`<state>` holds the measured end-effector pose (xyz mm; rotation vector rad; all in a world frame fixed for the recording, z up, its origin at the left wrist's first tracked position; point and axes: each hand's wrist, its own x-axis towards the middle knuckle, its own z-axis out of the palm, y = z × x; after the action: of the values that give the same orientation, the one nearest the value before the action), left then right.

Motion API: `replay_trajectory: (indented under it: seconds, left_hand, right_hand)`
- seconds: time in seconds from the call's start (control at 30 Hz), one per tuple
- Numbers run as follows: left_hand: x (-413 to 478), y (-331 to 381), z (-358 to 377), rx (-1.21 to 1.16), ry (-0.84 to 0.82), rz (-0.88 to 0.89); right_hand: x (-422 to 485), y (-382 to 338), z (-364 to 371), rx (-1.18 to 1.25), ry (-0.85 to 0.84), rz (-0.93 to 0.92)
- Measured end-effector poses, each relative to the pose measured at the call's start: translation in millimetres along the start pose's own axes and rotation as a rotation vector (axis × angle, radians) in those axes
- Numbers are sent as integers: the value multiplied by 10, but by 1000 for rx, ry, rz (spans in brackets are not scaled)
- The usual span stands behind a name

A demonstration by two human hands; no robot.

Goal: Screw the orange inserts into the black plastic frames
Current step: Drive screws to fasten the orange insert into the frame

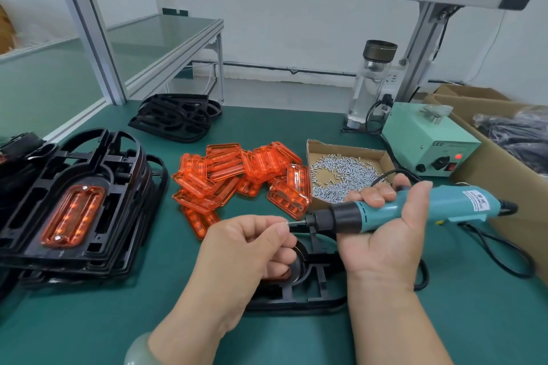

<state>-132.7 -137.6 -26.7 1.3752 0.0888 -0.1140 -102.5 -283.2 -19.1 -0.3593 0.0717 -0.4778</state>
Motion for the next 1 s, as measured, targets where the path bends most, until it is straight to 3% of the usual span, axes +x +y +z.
replay_trajectory:
  seconds: [0.47, 0.63, 0.73, 0.83, 1.0]
  left_hand:
    - [31, 7, -49, 242, -5, 204]
    - [46, 56, -231, 481, 51, 291]
    - [73, 48, -466, 773, 115, 336]
    - [77, -33, -608, 980, 70, 346]
    - [27, -138, -659, 1088, -24, 430]
  right_hand:
    - [-6, 15, 4, 8, 15, 15]
    - [16, -6, -13, -12, 44, -1]
    - [38, -23, -23, -31, 79, -14]
    - [36, -14, -26, -49, 83, -18]
    - [17, 12, -33, -92, 85, -29]
